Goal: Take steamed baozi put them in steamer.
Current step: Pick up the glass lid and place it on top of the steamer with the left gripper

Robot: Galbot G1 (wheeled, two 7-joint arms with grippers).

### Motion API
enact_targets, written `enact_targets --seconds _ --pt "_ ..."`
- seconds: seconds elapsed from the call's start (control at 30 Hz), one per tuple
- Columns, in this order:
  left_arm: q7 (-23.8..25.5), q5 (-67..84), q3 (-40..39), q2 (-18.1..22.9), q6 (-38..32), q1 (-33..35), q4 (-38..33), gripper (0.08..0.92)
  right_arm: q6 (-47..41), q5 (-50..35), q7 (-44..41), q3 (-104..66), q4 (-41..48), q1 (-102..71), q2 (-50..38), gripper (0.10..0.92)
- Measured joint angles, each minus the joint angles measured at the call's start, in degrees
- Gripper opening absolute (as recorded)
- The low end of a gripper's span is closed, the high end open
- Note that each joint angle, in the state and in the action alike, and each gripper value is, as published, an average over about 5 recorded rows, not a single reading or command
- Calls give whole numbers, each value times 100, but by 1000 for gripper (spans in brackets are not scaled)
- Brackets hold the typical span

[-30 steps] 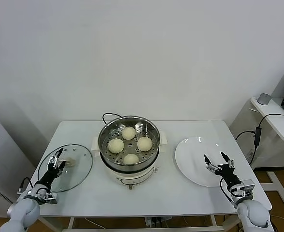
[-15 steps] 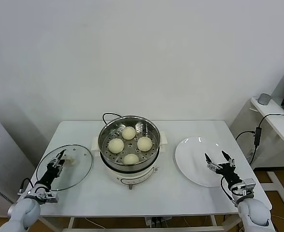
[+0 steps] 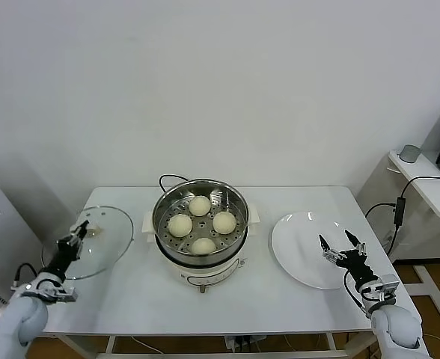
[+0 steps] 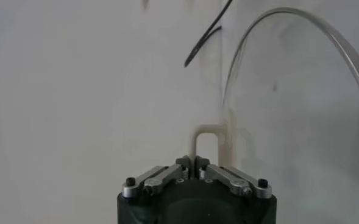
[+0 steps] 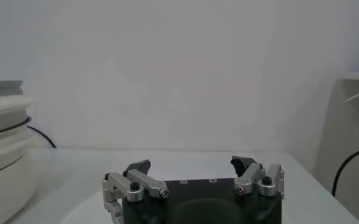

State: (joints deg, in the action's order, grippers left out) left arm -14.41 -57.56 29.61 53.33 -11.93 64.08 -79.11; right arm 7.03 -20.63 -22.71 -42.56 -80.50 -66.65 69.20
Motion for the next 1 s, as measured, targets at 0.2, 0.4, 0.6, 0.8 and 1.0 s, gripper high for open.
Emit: enact_targets --seconds 0.2,0.4,0.6,0.8,1.0 --pt "326 348 34 -304 191 -68 -558 106 0 -15 -11 -34 -60 -37 6 823" --pt "742 715 -28 -599 547 -175 -1136 106 -5 -38 -15 -62 -111 -63 4 823" --pt "1198 848 -199 -745 1129 -237 -1793 106 -22 -55 -14 -51 -119 -40 -18 823" --pt "1609 746 -577 -760 1816 -425 -2464 106 -30 -58 -14 -36 -124 -25 -17 823" --pt "1918 511 -1153 -698 2504 -743 -2988 106 -33 -58 -14 -28 -125 -18 -33 823"
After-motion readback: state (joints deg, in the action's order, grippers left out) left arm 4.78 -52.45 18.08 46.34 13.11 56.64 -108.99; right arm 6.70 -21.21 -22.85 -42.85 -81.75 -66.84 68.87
